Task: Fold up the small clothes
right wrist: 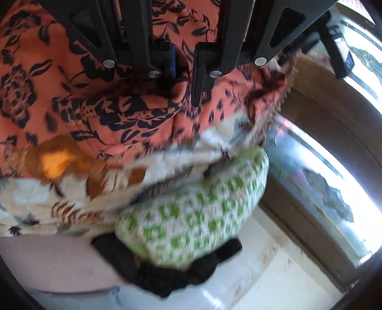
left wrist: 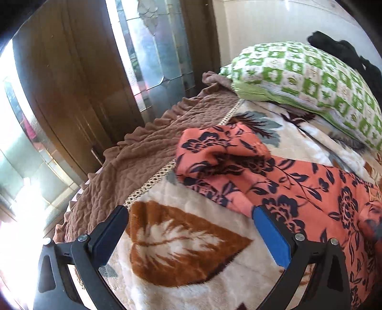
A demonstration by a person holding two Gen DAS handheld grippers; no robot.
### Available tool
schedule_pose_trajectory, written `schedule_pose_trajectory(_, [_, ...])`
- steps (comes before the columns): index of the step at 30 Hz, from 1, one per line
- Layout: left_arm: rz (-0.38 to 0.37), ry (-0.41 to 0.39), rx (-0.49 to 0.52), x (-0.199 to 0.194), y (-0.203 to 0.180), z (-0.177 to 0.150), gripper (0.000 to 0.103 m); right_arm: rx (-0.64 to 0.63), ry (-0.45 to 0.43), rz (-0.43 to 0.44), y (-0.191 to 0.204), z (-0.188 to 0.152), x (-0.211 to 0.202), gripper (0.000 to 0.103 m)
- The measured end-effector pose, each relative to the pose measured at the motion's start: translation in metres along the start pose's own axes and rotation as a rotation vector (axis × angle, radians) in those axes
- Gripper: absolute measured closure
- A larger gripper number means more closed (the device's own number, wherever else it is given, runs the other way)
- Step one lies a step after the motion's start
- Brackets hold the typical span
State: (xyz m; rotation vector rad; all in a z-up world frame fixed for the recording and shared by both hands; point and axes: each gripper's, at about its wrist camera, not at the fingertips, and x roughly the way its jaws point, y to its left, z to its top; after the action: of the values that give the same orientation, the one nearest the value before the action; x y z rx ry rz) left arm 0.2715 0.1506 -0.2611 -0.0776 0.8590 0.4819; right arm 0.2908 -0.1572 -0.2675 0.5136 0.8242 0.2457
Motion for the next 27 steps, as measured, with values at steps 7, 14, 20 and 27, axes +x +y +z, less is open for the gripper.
schedule_pose_trajectory(7, [-0.044,0.032,-0.097,0.006,0.023,0.004,0.000,-0.341,0.122,-0.038,0.043,-0.051,0.025,0.008])
schedule_pose_trajectory(14, [-0.152,-0.053,-0.008,-0.016,-0.012,0.002,0.000,-0.351,0.071,0.113,0.023,-0.041,-0.041,0.009])
schedule_pose_trajectory(20, [-0.385,-0.118,0.143,-0.052,-0.080,-0.016,0.000,-0.074,-0.235,-0.330,-0.098,-0.009,-0.137,0.010])
schedule_pose_trajectory(27, [-0.436,-0.266,0.385,-0.097,-0.182,-0.056,0.000,0.223,-0.314,-0.457,-0.217,0.008,-0.160,0.010])
